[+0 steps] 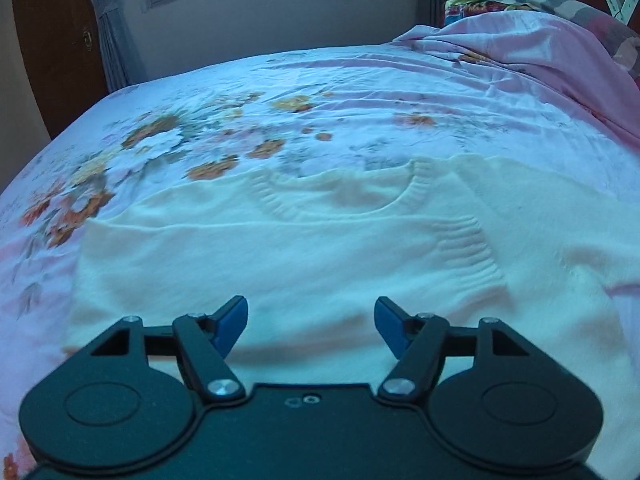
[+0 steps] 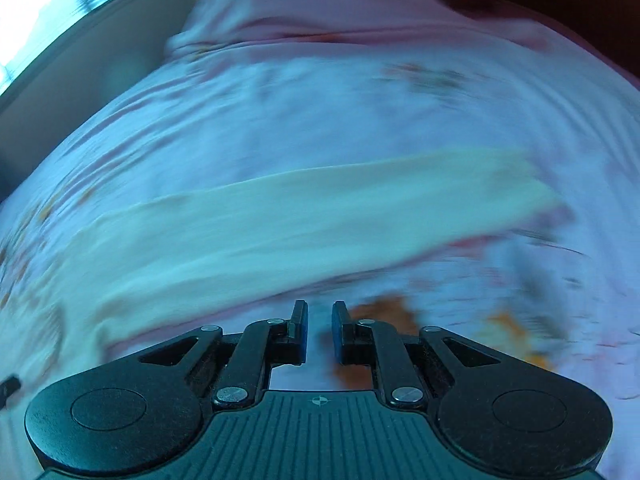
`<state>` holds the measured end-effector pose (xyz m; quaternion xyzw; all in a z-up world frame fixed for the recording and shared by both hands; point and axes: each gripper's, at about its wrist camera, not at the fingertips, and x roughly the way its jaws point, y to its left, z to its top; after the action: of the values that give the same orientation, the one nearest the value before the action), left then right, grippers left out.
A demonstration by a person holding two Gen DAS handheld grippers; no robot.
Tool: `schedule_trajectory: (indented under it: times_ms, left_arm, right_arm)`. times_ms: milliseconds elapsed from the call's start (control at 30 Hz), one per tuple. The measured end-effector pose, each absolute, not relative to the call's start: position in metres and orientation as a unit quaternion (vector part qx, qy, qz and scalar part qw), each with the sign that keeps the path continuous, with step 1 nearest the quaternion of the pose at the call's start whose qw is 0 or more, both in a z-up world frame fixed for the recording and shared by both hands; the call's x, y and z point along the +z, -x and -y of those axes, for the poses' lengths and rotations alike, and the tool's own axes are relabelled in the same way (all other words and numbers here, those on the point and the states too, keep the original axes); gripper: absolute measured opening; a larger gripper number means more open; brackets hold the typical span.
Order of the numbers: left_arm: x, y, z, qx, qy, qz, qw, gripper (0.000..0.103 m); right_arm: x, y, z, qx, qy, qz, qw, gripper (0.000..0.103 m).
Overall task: Fold small clothes
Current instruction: 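Fold the held sleeve across the sweater body and open the right tool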
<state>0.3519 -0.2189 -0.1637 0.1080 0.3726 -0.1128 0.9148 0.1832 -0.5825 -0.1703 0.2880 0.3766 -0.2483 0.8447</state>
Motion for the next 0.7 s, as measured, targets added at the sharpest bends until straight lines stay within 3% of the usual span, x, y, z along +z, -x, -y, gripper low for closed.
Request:
schedule_trajectory:
  times_ms: [67, 100, 400, 433, 467, 500, 533, 700]
  left_arm:
    - [-0.164, -0.355, 0.226, -0.115, -0.107, -0.373, 0.915, 0.067]
    - [-0.165, -0.355, 0.229, -0.115, -0.11, -0.372, 0.915, 0.068]
    - [-0.177, -0.359, 0.232, -0.099, -0.126, -0.379, 0.911, 0.068]
    - [-0.177, -0.361, 0.232, -0.099, -0.126, -0.38, 0.911, 0.068]
    - [-0.178, -0.361, 0.233, -0.098, -0.127, -0.38, 0.911, 0.068]
    - [-0.178, -0.361, 0.234, -0.098, -0.129, -0.38, 0.911, 0.068]
    - [-0.178, -0.361, 0.234, -0.097, -0.131, -0.378, 0.911, 0.068]
    - [-0.177, -0.36, 0.233, -0.105, -0.128, -0.376, 0.912, 0.068]
  right_arm:
    - [-0.173, -0.169, 0.61, -0.272, -0.315, -0.364, 0.833, 0.048]
    - [-0.174, -0.162, 0.622, -0.285, -0.323, -0.354, 0.83, 0.053]
    - [-0.183, -0.134, 0.691, -0.364, -0.388, -0.293, 0.794, 0.053]
    - [-0.183, -0.132, 0.694, -0.372, -0.392, -0.284, 0.792, 0.045]
    - [-0.185, -0.134, 0.7, -0.379, -0.391, -0.282, 0.79, 0.026]
    - [-0.186, -0.133, 0.702, -0.381, -0.394, -0.28, 0.788, 0.013]
    - [-0.188, -0.135, 0.705, -0.377, -0.402, -0.28, 0.786, 0.008]
    - [-0.171, -0.142, 0.69, -0.371, -0.365, -0.245, 0.818, 0.006]
